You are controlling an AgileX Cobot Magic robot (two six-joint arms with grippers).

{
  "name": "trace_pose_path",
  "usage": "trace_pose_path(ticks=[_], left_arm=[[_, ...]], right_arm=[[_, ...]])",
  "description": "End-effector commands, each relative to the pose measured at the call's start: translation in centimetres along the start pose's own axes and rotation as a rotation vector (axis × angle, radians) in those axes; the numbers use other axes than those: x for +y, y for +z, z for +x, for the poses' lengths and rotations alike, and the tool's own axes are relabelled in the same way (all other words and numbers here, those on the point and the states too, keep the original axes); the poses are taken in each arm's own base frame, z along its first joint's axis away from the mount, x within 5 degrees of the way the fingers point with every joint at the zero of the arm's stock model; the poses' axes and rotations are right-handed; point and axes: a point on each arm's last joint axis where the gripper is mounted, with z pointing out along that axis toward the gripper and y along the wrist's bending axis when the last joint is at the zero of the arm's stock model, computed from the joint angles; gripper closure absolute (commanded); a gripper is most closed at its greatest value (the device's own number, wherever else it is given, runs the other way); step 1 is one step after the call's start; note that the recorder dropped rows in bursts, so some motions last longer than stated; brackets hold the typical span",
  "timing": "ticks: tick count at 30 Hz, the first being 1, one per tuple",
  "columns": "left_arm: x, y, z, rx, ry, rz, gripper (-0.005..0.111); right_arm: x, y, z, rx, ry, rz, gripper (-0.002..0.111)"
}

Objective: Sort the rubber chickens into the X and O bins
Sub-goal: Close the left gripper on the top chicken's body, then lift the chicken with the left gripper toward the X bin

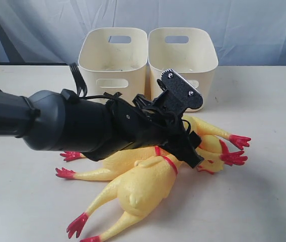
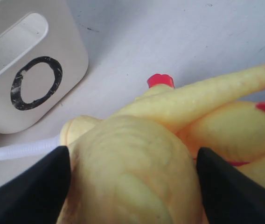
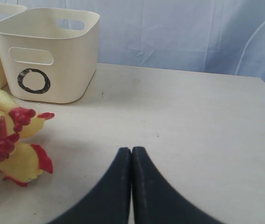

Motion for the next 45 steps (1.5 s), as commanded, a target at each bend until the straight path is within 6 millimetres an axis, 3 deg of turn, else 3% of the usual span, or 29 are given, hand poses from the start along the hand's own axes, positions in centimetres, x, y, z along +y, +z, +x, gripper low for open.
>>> trace_pose_path(ticks=[1, 2, 8, 21, 25, 28, 36, 45], left_arm=[[-0.3, 0.2, 0.1, 0.008, -0.014, 0.010, 0.102], [-0.3, 0.2, 0.1, 0.009, -0.012, 0.012, 0.107], [-0.2, -0.5, -0.5, -0.014, -0.015, 0.010, 0.107], [0.8, -6.2, -5.0, -0.185, -0.019, 0.027, 0.107], [1.3, -8.8, -6.7, -0.280, 0.129, -0.012, 0.107], [1.8, -9.7, -7.4, -0.322, 0.140, -0.055, 0.107], [4.4, -11.2, -8.6, -0.439, 0.092, -0.307, 0.107], [9.2, -11.6, -9.3, -0.426, 0.035, -0.349, 0.107]], right_arm=[[0.0, 0.0, 0.0, -0.012, 0.004, 0.005, 0.107], [0.0, 0.0, 0.0, -0.012, 0.004, 0.005, 0.107], [0.0, 0.0, 0.0, -0.012, 0.004, 0.005, 0.107], [0.0, 0.0, 0.0, -0.012, 0.004, 0.005, 0.107], [0.0, 0.0, 0.0, -0.012, 0.004, 0.005, 0.107], [0.0, 0.0, 0.0, -0.012, 0.004, 0.005, 0.107], [0.0, 0.0, 0.0, -0.012, 0.004, 0.005, 0.107], [0.0, 0.0, 0.0, -0.012, 0.004, 0.005, 0.107]])
